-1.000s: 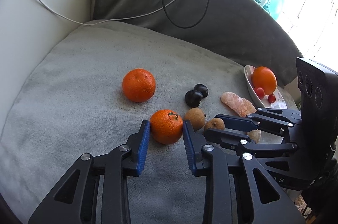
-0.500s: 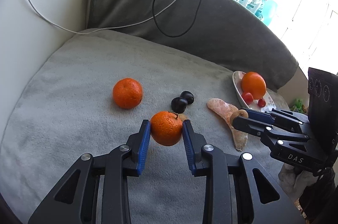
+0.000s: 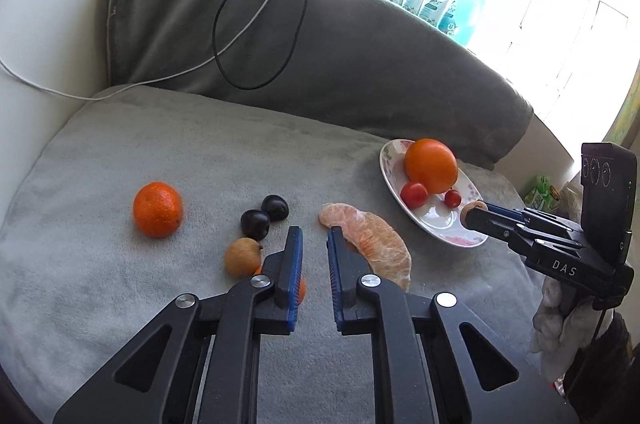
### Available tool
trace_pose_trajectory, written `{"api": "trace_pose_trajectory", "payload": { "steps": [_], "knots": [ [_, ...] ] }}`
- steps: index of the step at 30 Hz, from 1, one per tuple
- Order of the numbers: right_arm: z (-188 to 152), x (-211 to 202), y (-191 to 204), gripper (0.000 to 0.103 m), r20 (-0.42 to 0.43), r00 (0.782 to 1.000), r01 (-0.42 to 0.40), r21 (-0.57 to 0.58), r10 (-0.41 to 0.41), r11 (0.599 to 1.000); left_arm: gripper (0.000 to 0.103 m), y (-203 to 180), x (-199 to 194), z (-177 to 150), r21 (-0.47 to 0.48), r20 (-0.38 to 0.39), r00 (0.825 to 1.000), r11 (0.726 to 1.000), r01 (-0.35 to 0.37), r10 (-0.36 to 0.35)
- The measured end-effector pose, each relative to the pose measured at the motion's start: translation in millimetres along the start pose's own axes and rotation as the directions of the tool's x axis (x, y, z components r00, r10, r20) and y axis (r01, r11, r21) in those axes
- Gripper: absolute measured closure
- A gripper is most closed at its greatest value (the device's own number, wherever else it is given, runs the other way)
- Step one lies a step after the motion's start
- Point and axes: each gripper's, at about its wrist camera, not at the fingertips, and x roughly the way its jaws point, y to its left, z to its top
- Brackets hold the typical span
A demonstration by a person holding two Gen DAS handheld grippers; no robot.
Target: Organize fruits
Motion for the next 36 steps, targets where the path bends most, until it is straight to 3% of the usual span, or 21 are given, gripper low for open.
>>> {"api": "trace_pose_trajectory", "payload": {
  "steps": [8, 27, 28, 29, 31, 36],
  "knots": [
    [-10, -16, -27, 0.076, 0.023, 0.999, 0.029, 0.065, -0.030, 0.997, 0.095, 7, -13, 13, 0.032, 0.039, 0.998, 0.998, -0.058, 0.056],
    [5, -13, -69, 0.076, 0.034, 0.988, 0.146, 0.094, -0.149, 0.985, 0.094, 12, -2, -14, 0.024, -0.044, 0.997, 0.998, -0.065, 0.066],
    [5, -12, -69, 0.076, 0.034, 0.988, 0.145, 0.094, -0.148, 0.985, 0.089, 13, -2, -15, 0.022, -0.045, 0.997, 0.998, -0.066, 0.067],
    [6, -11, -70, 0.076, 0.035, 0.988, 0.145, 0.094, -0.149, 0.985, 0.076, 13, -2, -16, 0.022, -0.048, 0.996, 0.997, -0.068, 0.069],
    [6, -10, -69, 0.075, 0.034, 0.988, 0.146, 0.095, -0.150, 0.985, 0.065, 14, -3, -18, 0.018, -0.052, 0.996, 0.997, -0.074, 0.075],
    [7, -7, -69, 0.075, 0.037, 0.986, 0.159, 0.097, -0.163, 0.983, 0.061, 17, -4, -21, 0.012, -0.052, 0.995, 0.996, -0.088, 0.089]
  ]
}}
